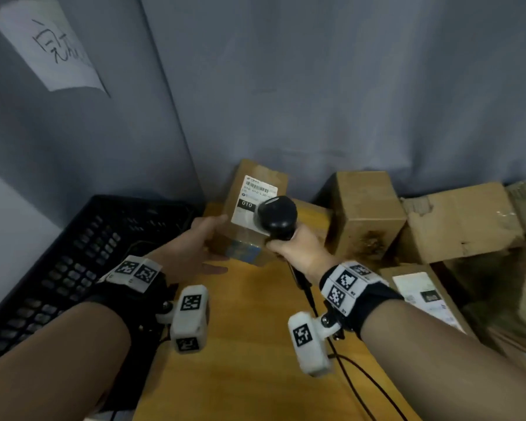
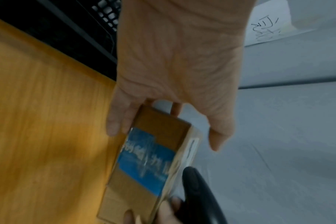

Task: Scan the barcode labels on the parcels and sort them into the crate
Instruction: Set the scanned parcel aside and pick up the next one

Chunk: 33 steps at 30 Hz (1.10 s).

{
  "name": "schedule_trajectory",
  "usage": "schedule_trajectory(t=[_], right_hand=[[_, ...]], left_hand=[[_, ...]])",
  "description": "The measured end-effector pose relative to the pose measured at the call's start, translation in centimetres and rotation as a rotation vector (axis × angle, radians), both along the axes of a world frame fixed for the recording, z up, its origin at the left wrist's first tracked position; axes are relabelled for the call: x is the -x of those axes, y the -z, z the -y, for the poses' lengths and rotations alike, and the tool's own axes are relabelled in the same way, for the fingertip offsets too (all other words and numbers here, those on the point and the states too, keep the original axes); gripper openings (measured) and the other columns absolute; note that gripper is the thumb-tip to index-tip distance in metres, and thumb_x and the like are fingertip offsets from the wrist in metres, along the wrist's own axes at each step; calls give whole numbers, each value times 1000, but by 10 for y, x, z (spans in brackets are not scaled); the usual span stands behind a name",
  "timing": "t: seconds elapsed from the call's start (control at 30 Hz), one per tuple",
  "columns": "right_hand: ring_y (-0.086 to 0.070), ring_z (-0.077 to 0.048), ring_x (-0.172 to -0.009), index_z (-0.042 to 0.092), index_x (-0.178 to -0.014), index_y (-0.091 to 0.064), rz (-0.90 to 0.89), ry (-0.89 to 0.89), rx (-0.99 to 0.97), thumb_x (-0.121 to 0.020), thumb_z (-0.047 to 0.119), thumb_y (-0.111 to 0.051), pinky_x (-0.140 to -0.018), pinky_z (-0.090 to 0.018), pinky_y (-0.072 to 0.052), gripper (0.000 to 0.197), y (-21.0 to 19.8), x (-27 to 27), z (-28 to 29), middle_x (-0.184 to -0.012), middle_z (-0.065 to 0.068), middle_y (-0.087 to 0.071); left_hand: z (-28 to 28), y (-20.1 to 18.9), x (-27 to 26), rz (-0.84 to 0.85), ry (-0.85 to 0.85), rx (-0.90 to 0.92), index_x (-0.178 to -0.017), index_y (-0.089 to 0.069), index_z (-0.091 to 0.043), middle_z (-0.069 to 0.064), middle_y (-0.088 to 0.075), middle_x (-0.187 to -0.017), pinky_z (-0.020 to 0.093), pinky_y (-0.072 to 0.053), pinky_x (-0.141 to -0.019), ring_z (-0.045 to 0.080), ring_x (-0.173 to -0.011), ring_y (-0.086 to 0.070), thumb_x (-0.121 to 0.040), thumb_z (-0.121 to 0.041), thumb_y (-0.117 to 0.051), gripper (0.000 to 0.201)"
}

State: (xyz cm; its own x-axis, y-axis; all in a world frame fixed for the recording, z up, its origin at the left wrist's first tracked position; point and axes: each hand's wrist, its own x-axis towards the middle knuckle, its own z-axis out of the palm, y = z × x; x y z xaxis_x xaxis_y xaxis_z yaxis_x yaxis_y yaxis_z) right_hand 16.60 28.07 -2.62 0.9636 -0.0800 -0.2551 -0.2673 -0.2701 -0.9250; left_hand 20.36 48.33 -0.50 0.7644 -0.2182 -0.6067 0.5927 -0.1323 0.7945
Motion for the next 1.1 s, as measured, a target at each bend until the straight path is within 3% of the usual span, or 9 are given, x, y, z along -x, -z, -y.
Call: schedule_trajectory(t=[0.17,0.3,0.43,0.57,0.67,0.73,0.83,1.0,1.1], right_hand=[[-63,-15,-85,10,-113,-60,9,2,-75,-82,13,-74,-84,-34,-52,34,17,-16,-45,-83,6,-64],[-58,-13,-72,11,-101,-63,-23,40,70,-83,16,-72,-70,-29,-44,21,32,-32,-46,-71,7,-59],[-65,-30,-77,9,-78,-62,-50,126,187,-83,20,-71,-74,-44,-53,14,44,-40,-32,-76,-15,-66],[-66,-32,-79,16,-77,-60,-52,151,224,-82,21,-72,-79,-52,-55,15,55,-43,-18,-82,-21,-68],[-65,-33,-76,9,-83,-61,-23,178,234,-81,19,-72,-76,-52,-55,15,59,-43,-10,-79,-23,-66],[-63,-27,-74,10,-92,-60,5,218,232,-82,17,-71,-71,-42,-53,16,59,-45,-6,-76,-16,-65],[-56,-13,-77,19,-102,-54,48,262,246,-84,14,-70,-72,-24,-41,24,60,-48,-2,-77,7,-59],[-50,-5,-74,21,-106,-51,48,259,306,-85,16,-69,-65,-20,-38,29,65,-47,6,-77,16,-53],[-52,-4,-73,15,-115,-55,30,266,343,-85,16,-68,-63,-18,-39,33,69,-49,9,-77,14,-55]], left_hand=[[-34,31,-25,140,-338,-99,-126,-38,-17,5,-51,-106,34,-57,-71,21,-94,-58,-92,-28,-60,42],[-43,64,-51,108,-335,-246,-126,-34,-17,5,-49,-106,40,-56,-85,22,-96,-55,-88,-36,-62,51],[-38,91,-74,97,-223,-396,-125,-35,-18,9,-56,-106,46,-55,-88,29,-93,-60,-82,-47,-61,58],[-25,108,-87,168,-21,-825,-133,-36,-7,20,-39,-133,43,-53,-87,40,-106,-55,-92,-33,-52,51],[-5,105,-85,519,276,-1035,-142,-31,-13,16,-24,-144,43,-36,-102,37,-128,-34,-92,-35,-54,59],[12,102,-81,641,552,-1084,-148,-22,-27,14,-11,-154,50,-24,-110,36,-140,-17,-90,-51,-53,71],[28,120,-88,558,911,-1246,-151,-10,-35,10,7,-160,61,-12,-114,38,-145,5,-91,-58,-45,73],[7,145,-112,562,927,-1324,-149,-25,-36,0,10,-161,57,-20,-114,37,-144,-3,-92,-27,-55,64],[0,142,-116,565,945,-1304,-149,-23,-36,-1,10,-161,57,-20,-114,36,-145,-4,-91,-42,-55,66]])
